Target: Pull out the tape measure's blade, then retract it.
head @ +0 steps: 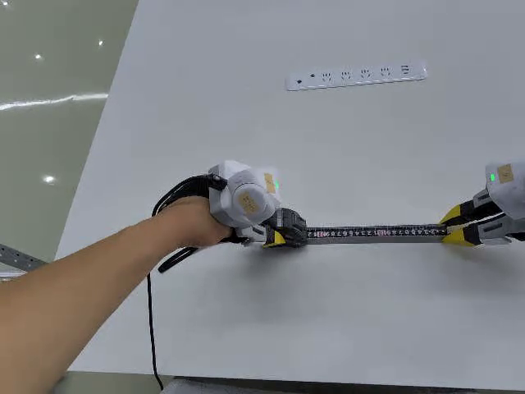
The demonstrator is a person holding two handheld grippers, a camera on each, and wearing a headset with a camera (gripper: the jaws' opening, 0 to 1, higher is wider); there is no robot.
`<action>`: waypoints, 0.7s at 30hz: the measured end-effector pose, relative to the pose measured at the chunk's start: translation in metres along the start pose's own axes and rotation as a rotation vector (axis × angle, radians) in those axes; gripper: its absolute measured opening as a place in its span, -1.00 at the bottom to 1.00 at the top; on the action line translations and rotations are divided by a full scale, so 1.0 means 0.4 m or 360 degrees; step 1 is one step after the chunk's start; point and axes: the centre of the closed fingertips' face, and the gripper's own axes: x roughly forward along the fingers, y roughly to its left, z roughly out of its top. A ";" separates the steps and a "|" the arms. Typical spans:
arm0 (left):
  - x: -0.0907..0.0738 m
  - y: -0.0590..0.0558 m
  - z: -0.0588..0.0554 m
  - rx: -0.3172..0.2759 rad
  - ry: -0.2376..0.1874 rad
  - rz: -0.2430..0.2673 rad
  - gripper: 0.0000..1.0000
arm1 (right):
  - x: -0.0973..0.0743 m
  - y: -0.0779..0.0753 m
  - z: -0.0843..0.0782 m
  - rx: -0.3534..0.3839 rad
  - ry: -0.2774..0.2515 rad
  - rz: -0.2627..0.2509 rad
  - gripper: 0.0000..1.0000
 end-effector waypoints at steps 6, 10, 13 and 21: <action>0.004 0.000 0.003 0.0009 -0.0008 0.0005 -0.42 | 0.002 0.005 0.001 -0.0063 0.0082 0.0004 -0.78; 0.004 0.000 0.004 0.0012 -0.0009 0.0004 -0.41 | 0.000 0.006 -0.001 -0.0059 0.0090 0.0011 -0.77; 0.004 0.001 0.004 0.0007 -0.0020 0.0003 -0.40 | 0.000 0.007 -0.001 -0.0060 0.0117 0.0013 -0.76; 0.014 0.005 -0.007 -0.0065 -0.0035 0.0085 -0.34 | 0.001 0.008 -0.007 -0.0081 0.0163 -0.0028 -0.74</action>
